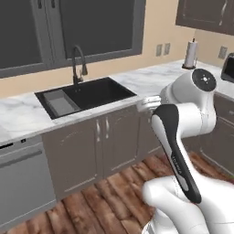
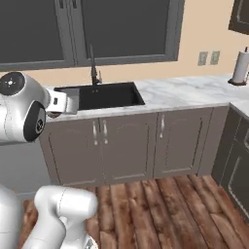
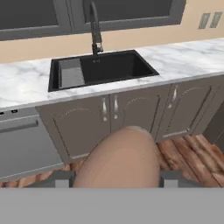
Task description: Pick the egg and butter from the fridge and place them by the bowl for mixing.
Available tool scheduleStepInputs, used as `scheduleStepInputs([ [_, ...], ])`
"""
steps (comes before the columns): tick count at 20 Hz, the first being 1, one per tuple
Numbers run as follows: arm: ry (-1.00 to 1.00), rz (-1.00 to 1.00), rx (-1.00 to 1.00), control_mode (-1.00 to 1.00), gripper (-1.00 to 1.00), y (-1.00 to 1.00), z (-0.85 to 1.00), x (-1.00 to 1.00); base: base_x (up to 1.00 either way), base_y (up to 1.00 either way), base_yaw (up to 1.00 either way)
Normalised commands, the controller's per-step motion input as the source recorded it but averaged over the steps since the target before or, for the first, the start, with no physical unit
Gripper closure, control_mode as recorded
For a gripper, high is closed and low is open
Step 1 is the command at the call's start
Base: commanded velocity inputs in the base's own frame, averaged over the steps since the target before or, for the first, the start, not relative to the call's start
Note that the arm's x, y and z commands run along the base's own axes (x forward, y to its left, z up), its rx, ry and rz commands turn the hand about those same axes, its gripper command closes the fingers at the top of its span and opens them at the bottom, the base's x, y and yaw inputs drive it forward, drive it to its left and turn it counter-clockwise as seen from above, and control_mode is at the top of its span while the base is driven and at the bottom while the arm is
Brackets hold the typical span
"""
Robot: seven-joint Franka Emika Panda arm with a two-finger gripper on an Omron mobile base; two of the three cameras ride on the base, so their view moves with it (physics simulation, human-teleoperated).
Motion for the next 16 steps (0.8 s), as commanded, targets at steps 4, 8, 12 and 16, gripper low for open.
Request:
scheduleStepInputs([
  [4, 0.00, 0.00, 0.00, 1.00, 1.00, 0.00, 0.00, 0.00, 0.33, 0.00, -0.67],
  [8, 0.00, 0.00, 0.00, 1.00, 1.00, 0.00, 0.00, 0.00, 0.32, 0.00, -0.68],
  [12, 0.00, 0.00, 0.00, 1.00, 1.00, 0.00, 0.00, 0.00, 0.38, 0.02, -0.64],
  [16, 0.00, 0.00, 0.00, 1.00, 1.00, 0.00, 0.00, 0.00, 0.39, 0.12, -0.65],
])
